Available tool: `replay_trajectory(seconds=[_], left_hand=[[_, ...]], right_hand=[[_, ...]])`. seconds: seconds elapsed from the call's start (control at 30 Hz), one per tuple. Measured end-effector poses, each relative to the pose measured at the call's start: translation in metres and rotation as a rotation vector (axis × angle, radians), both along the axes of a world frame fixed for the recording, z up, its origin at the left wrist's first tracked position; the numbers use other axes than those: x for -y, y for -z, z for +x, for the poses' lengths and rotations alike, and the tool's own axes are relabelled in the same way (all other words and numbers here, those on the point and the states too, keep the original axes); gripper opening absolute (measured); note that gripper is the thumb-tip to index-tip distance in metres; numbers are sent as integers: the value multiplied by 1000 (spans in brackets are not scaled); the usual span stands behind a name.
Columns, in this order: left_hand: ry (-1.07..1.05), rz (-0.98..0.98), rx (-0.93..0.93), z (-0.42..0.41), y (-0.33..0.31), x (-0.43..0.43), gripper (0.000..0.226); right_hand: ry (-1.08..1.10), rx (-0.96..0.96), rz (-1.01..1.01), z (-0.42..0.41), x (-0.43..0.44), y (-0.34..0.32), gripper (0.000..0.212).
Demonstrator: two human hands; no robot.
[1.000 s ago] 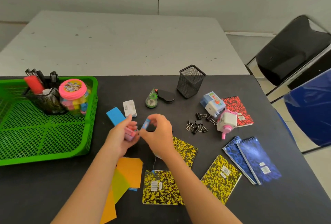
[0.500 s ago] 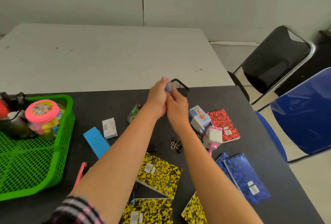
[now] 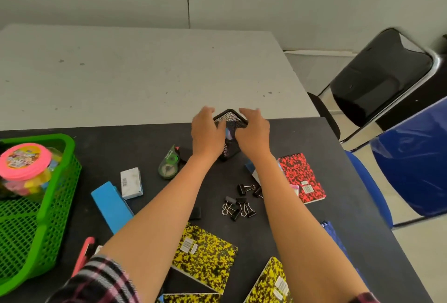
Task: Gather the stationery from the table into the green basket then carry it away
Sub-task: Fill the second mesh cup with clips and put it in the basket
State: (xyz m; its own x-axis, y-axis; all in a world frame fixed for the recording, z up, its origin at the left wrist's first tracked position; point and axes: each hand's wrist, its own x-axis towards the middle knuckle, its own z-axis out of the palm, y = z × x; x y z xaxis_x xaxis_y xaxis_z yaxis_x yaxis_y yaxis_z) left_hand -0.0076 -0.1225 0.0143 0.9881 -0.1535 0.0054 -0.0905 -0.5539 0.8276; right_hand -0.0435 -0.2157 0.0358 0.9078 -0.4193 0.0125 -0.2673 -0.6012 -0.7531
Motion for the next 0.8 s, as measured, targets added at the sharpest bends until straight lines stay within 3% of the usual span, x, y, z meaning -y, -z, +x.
replay_trajectory(seconds=[0.13, 0.27, 0.33, 0.47, 0.57, 0.67, 0.8], left_hand=[[-36, 39, -191, -1, 5, -1, 33], [9, 27, -254, 2, -1, -8, 34], [-7, -5, -257, -5, -3, -15, 45], [-88, -122, -225, -40, 6, -33, 39], [-75, -152, -285, -66, 25, -49, 32], [-94, -164, -356, -83, 37, -61, 23], [-85, -139, -371, -95, 42, -67, 13]], right_hand=[[96, -70, 62, -8, 1, 3, 20], [127, -56, 132, -24, 1, -1, 23], [170, -112, 125, -39, -3, -3, 34], [14, -383, -75, -78, -24, 20, 29], [-51, -602, -327, -99, -44, 52, 60], [35, -558, -529, -110, -62, 82, 72], [-66, -410, -634, -112, -64, 100, 39]])
